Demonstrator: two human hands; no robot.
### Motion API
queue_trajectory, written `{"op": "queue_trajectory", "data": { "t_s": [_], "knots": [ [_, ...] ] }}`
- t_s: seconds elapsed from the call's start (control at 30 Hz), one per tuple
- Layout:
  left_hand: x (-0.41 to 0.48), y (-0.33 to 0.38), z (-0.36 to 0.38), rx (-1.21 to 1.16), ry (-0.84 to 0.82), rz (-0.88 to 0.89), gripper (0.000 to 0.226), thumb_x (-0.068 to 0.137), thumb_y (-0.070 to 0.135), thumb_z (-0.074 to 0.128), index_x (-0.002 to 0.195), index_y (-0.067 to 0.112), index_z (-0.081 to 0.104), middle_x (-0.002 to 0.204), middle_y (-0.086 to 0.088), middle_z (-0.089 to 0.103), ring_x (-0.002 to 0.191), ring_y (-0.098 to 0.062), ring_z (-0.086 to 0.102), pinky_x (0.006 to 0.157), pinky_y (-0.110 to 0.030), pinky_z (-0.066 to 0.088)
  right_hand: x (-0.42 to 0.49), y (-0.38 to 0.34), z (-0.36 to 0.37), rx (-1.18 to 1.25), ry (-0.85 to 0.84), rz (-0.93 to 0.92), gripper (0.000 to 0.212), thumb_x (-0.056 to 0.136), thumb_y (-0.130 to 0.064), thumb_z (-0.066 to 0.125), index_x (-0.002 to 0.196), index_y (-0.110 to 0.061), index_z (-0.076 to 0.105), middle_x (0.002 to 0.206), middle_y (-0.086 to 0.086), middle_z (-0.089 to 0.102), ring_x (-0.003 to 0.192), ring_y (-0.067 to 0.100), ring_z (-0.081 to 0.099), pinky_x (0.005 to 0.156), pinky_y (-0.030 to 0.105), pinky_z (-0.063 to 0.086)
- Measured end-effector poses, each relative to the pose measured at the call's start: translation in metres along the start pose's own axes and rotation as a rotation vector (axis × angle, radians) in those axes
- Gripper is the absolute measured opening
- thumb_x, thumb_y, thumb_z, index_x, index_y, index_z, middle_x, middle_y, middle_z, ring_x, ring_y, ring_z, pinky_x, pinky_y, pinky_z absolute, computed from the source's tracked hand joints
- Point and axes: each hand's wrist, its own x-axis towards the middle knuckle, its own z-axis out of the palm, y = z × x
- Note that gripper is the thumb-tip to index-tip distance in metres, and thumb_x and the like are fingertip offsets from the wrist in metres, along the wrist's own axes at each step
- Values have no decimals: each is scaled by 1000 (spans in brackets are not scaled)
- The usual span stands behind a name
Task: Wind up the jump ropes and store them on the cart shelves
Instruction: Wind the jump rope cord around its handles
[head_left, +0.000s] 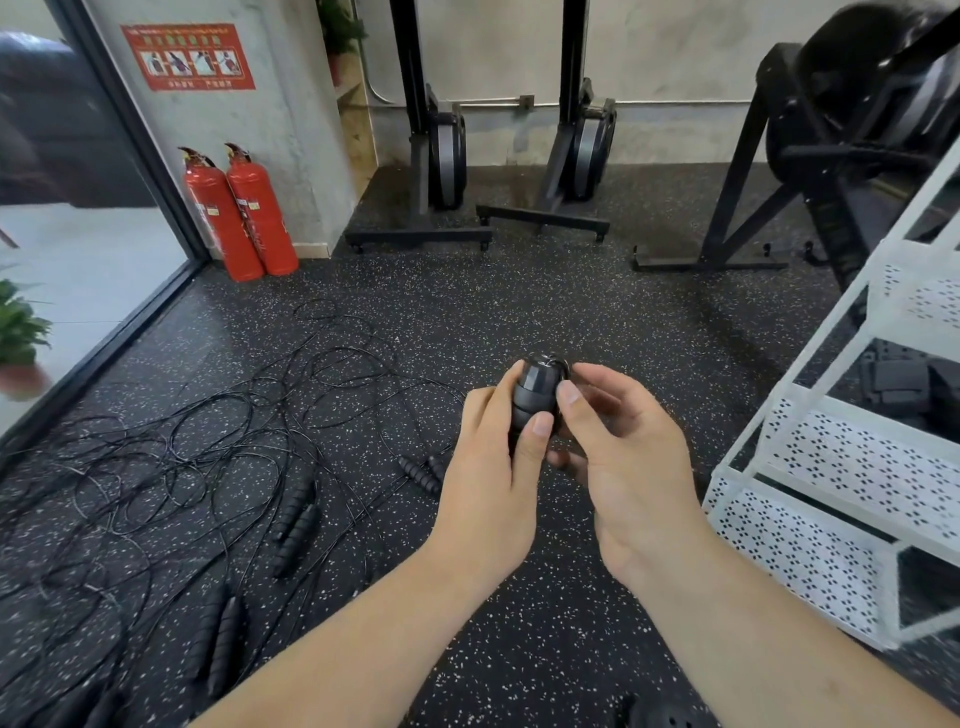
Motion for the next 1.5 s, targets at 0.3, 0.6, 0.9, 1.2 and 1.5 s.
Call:
{"op": "queue_trajectory", "data": {
  "t_s": [0.3, 0.6, 0.9, 1.2, 1.5],
  "knots": [
    [-1, 1, 1, -21, -23, 16, 48, 111, 44, 39, 157, 30, 46, 130, 18, 55, 125, 3, 55, 101, -12, 40, 9, 0, -4, -5, -6, 82, 27, 99, -18, 75, 122, -30, 75, 109, -5, 79, 86, 12, 72, 57, 25, 52],
    [8, 16, -7, -587, 2, -364, 43, 113, 49, 40, 120, 24, 74, 111, -9, 80, 100, -33, 75, 90, -54, 62, 25, -13, -16, 165, -333, 175, 37, 99, -7, 67, 133, -23, 71, 82, -5, 56, 57, 6, 35, 45, 21, 32],
    [15, 6, -13, -557, 69, -484, 41, 112, 51, 47, 111, 25, 79, 109, -6, 81, 107, -29, 76, 105, -58, 56, -15, 1, 4, -946, -269, -798, 37, 99, -3, 67, 118, -33, 77, 98, -18, 62, 84, 6, 64, 73, 20, 51],
    [21, 17, -13, -620, 89, -437, 38, 111, 49, 49, 114, 22, 75, 103, -12, 80, 86, -32, 76, 71, -45, 64, 25, -5, -10, -66, -131, -28, 22, 89, -7, 79, 105, -22, 75, 84, -7, 65, 69, 14, 56, 62, 30, 49],
    [20, 33, 8, -511, -65, -208, 40, 116, 25, 37, 144, 44, 59, 134, 23, 69, 123, 7, 63, 98, -13, 51, 19, -5, -17, -163, 111, -22, 20, 108, -31, 61, 108, -32, 81, 100, -6, 80, 92, 11, 74, 84, 37, 60]
  ]
}}
